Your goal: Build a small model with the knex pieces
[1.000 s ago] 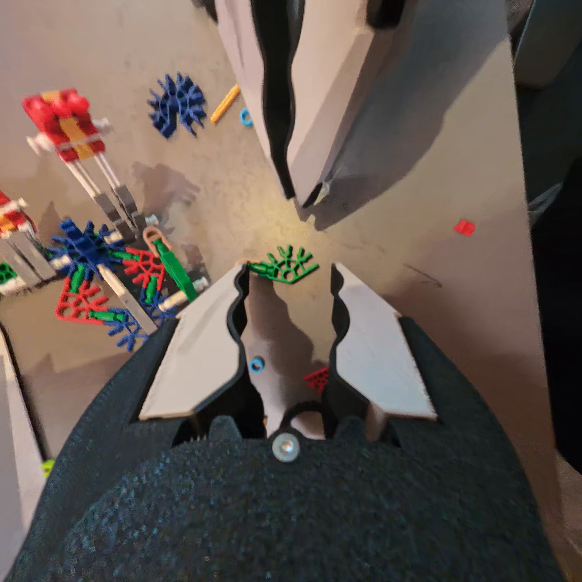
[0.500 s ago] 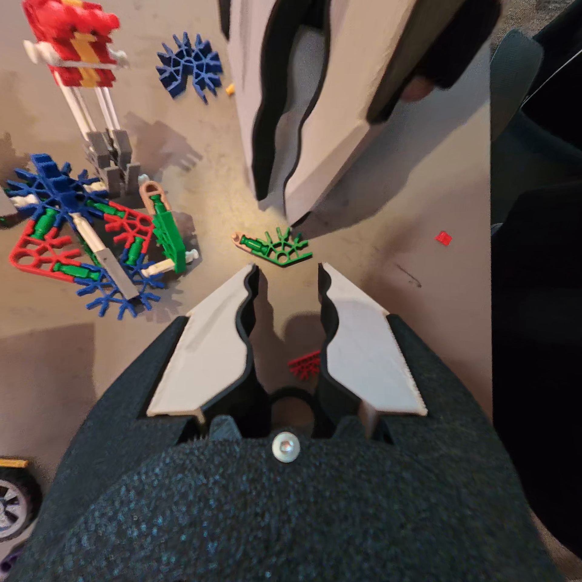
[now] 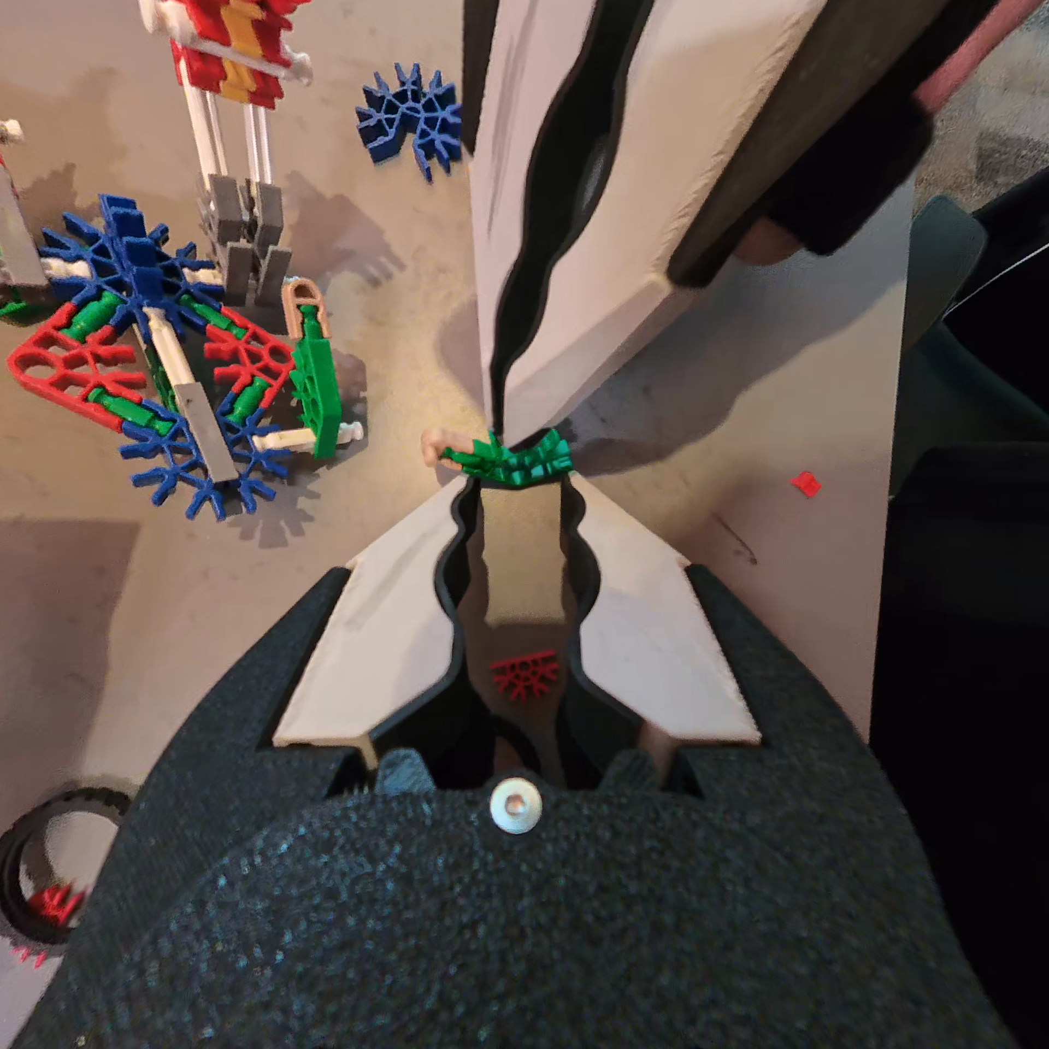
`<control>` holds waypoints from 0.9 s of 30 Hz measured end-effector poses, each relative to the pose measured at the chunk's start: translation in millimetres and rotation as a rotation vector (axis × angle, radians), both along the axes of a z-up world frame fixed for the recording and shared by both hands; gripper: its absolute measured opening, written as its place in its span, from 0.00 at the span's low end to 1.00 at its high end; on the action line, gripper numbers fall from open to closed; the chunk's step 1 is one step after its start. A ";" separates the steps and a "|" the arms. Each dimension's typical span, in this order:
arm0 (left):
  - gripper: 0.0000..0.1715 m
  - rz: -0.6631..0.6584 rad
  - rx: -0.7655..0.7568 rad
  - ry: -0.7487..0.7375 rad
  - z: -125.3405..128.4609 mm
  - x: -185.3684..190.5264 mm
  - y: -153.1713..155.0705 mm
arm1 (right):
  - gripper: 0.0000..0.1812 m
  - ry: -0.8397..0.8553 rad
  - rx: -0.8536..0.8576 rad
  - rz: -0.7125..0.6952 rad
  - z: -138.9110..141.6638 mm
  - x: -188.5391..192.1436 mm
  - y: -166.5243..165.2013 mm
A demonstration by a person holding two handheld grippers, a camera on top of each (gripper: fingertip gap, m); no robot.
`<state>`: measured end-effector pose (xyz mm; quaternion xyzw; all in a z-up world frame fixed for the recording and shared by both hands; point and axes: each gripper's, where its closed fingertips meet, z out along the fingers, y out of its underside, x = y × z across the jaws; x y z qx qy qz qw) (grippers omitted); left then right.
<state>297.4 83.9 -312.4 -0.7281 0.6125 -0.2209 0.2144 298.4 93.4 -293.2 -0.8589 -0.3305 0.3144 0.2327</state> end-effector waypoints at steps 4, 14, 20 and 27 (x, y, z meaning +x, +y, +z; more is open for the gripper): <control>0.16 0.004 0.005 -0.008 -0.1 1.1 0.2 | 0.00 0.002 0.011 0.026 1.9 -10.4 -3.3; 0.19 0.018 0.025 -0.004 2.8 -5.9 4.1 | 0.09 -0.073 0.069 -0.015 2.9 10.0 0.6; 0.19 -0.007 0.054 0.016 3.6 -9.2 9.9 | 0.18 -0.272 0.185 0.024 -10.9 11.8 -8.5; 0.21 -0.056 0.129 0.016 6.3 -7.5 9.1 | 0.14 -0.262 0.195 0.003 -18.0 9.8 -5.6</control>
